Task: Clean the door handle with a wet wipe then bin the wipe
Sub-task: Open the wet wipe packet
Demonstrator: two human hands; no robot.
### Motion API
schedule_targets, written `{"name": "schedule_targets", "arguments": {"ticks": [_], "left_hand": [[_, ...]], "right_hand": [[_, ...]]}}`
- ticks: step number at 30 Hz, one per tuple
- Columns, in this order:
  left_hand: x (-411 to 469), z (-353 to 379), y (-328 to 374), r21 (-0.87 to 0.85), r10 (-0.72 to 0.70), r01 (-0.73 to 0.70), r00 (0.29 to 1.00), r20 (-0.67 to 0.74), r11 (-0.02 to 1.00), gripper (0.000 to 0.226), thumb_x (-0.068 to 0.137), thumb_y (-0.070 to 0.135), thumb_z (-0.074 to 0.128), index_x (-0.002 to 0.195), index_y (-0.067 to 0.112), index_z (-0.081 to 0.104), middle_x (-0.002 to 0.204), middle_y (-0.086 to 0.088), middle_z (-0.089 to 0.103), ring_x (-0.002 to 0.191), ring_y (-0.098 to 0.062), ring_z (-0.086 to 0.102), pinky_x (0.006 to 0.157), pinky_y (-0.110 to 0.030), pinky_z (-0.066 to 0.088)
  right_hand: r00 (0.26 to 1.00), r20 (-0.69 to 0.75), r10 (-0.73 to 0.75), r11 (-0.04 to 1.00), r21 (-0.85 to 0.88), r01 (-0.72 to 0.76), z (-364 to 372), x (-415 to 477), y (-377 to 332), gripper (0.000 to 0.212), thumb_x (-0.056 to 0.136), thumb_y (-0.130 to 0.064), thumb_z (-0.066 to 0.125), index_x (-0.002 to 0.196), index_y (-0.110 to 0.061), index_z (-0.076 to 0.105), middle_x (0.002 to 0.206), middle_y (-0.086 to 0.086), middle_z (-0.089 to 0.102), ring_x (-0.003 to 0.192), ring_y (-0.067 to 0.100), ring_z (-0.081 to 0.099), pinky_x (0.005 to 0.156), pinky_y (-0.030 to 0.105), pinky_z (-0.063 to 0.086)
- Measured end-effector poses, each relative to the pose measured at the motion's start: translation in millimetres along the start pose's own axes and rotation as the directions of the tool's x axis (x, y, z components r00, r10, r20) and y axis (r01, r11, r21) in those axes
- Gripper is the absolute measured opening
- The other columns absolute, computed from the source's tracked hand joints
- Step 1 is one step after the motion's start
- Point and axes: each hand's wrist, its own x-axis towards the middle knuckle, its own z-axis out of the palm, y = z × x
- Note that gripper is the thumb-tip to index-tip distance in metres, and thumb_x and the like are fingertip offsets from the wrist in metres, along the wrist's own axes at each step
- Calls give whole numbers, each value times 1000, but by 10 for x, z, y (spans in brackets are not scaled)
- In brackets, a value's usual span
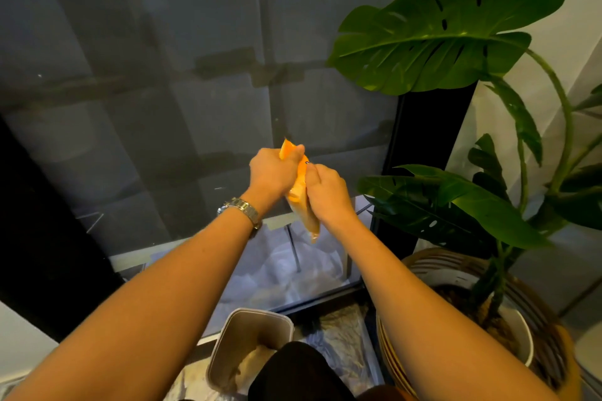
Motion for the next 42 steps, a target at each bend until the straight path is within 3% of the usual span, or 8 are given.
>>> {"name": "schedule_targets", "arguments": {"ticks": [3,7,10,16,25,30,38,42], "left_hand": [[88,-66,-39,-137,-76,78,997,19,988,47,85,33,61,48,14,40,55,-5,45,62,-22,45,55,-29,35],[117,-73,28,-438,-219,222,974,59,871,31,82,19,66,57,12,49,61,-6,53,63,-22,53,67,-36,46],[127,-92,66,-540,-275,275,958,83,796,22,82,11,65,65,9,51,64,-6,54,61,-19,55,67,-35,49],[143,-100,85,-569,-288,277,955,73,774,19,81,7,64,66,9,53,68,-7,57,74,-26,60,84,-41,52],[230,-475,-62,-659,-293,270,953,78,702,14,83,6,62,71,7,55,57,-5,60,46,-15,60,56,-31,53],[237,-536,-111,-662,-277,261,957,84,702,9,86,15,61,80,10,56,74,-7,60,65,-20,61,67,-37,55],[192,-466,-60,-695,-276,249,958,75,675,10,88,19,60,79,15,56,76,-5,61,67,-19,62,70,-36,55],[186,-441,-26,-673,-190,227,973,129,704,13,87,23,61,81,12,56,75,-6,61,66,-18,62,67,-34,55]], "right_hand": [[999,-4,-46,998,36,46,8,-5,-57,34,103,-21,28,91,-4,56,108,22,62,90,26,54,78,35,42],[998,-56,-7,980,196,17,69,25,-89,41,101,-19,31,62,-17,42,73,4,53,77,19,49,62,24,38],[997,-72,-5,969,246,22,90,7,-112,43,101,-18,32,59,-22,38,64,-4,44,63,9,44,55,18,35],[992,-123,-29,972,228,56,69,-67,-139,37,102,-22,31,70,-16,47,75,-1,49,71,10,47,57,14,35],[979,-191,-68,932,338,131,-5,-235,-11,45,101,-19,35,57,-23,34,56,-6,38,53,7,37,52,21,31],[987,-129,-93,909,394,137,-49,-192,34,48,101,-21,38,53,-21,35,49,-6,35,47,8,33,48,24,27],[983,-178,36,848,526,64,-100,-207,57,47,102,-18,34,55,-15,37,35,-10,40,33,1,38,36,10,32],[964,-174,202,818,571,-68,-135,-178,124,42,101,-21,37,60,-15,45,59,-1,50,55,9,48,58,22,44]]}}
